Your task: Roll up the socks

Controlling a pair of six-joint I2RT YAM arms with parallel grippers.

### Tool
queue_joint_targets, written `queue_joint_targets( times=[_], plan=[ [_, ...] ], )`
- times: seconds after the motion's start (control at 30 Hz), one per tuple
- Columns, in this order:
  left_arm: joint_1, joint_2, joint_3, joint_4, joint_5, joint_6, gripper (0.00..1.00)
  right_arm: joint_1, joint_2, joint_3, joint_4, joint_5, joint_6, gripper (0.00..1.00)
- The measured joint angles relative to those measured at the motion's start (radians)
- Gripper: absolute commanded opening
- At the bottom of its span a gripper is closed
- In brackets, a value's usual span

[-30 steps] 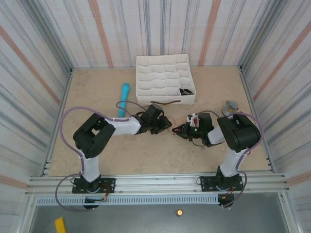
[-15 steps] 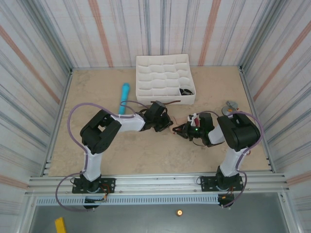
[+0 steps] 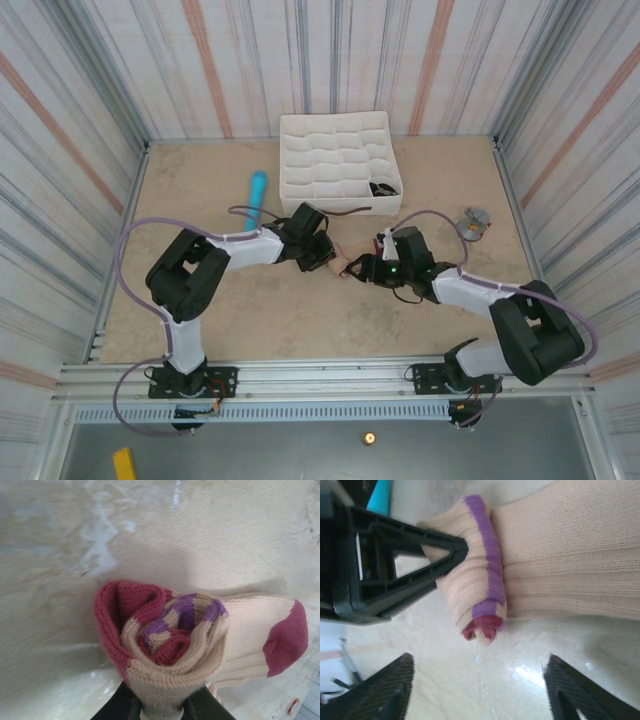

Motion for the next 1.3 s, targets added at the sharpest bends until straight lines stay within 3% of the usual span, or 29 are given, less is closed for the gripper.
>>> queue_joint_targets(
  times=[0.2, 0.47, 0.7, 0.97, 1.17, 1.3],
  plan=[
    [0.001, -0.076, -0.078, -0.044, 0.001, -0.013, 0.00, 0.246, -0.056, 0.019, -0.119, 0.317, -0.156, 0.77],
    [0.001, -0.113, -0.106, -0.084, 0.005, -0.031, 0.00, 0.485, 0.005, 0.074, -0.081, 0.646, -0.379, 0.76],
    [0.005, -0.119, -0.112, -0.093, 0.015, -0.032, 0.00, 0.596, 0.175, 0.142, 0.002, 0.818, -0.512, 0.72],
    [0.013, -0.119, -0.119, -0.091, 0.038, -0.040, 0.00, 0.626, 0.301, 0.153, 0.104, 0.960, -0.558, 0.67],
    [0.020, -0.119, -0.123, -0.085, 0.052, -0.047, 0.00, 0.630, 0.340, 0.153, 0.133, 1.008, -0.556, 0.43],
    [0.020, -0.119, -0.126, -0.079, 0.056, -0.051, 0.04, 0.634, 0.345, 0.153, 0.135, 1.016, -0.544, 0.15]
  ],
)
